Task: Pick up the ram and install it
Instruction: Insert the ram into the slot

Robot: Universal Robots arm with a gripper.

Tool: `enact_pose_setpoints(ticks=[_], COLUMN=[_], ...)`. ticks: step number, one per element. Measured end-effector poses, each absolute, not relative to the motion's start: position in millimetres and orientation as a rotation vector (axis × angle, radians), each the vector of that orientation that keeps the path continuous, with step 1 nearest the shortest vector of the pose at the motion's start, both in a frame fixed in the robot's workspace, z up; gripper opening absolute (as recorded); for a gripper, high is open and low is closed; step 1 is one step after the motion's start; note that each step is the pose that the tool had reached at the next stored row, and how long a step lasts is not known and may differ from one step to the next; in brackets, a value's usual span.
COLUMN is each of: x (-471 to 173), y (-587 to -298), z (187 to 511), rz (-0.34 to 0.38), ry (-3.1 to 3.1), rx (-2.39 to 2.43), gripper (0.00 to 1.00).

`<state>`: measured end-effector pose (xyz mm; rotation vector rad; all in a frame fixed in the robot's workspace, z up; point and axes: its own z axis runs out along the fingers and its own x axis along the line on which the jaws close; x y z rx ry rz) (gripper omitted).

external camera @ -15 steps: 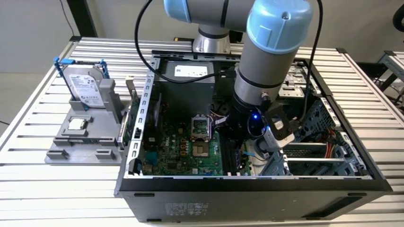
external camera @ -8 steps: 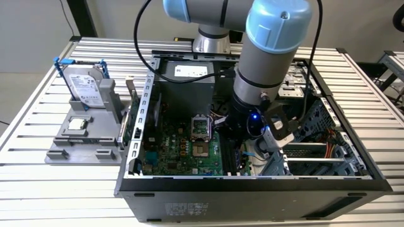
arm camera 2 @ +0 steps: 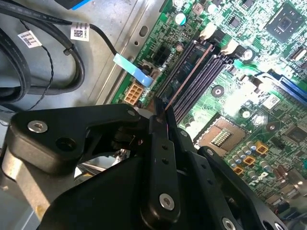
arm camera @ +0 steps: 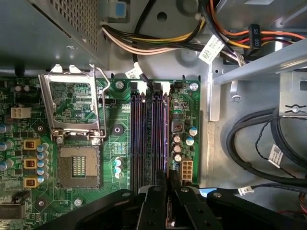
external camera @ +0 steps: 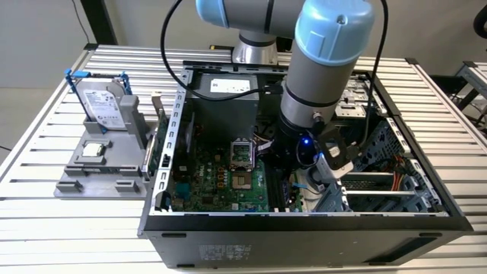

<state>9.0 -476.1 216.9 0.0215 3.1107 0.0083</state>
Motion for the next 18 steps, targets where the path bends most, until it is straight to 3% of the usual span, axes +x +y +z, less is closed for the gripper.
enact_pose_setpoints(ticks=[18], x=[9.1], y=[-475.9], z=[210.4], rz=[0.006], ry=[3.111], rx=[0.024], gripper=[0.0])
